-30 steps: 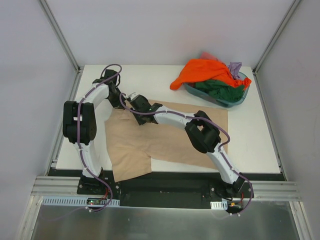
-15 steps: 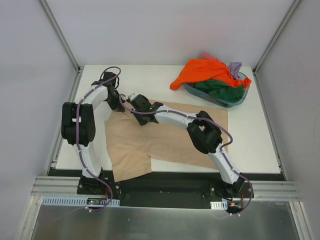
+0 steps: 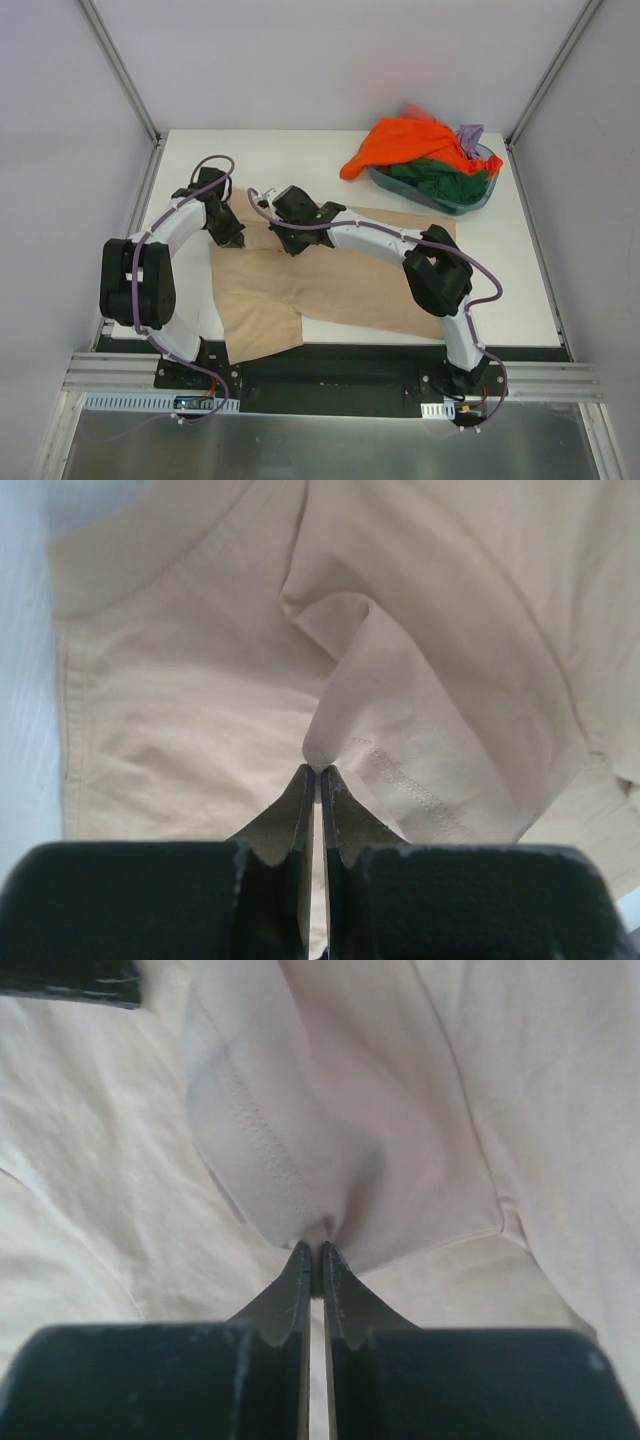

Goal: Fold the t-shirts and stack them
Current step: Fold the flattened tshirt in 1/3 of the way

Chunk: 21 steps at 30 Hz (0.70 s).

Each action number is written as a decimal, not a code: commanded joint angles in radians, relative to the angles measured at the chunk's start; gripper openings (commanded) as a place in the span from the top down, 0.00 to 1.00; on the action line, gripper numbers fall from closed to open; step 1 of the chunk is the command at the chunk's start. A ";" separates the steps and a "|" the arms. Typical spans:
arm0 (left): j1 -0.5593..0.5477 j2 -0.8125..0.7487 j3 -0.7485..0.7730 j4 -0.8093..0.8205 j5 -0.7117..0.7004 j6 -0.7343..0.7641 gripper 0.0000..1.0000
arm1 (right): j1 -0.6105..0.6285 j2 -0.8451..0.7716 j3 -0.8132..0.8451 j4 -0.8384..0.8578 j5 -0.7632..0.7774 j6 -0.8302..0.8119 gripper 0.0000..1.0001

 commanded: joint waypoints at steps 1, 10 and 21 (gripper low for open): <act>-0.034 -0.106 -0.097 -0.003 -0.010 -0.045 1.00 | 0.006 -0.075 -0.047 -0.019 -0.057 -0.025 0.99; -0.066 -0.249 -0.246 -0.004 -0.042 -0.105 1.00 | 0.004 -0.114 -0.130 -0.026 -0.046 -0.053 0.91; -0.066 -0.356 -0.315 -0.053 -0.079 -0.095 0.63 | 0.006 -0.271 -0.269 -0.007 -0.005 -0.013 0.50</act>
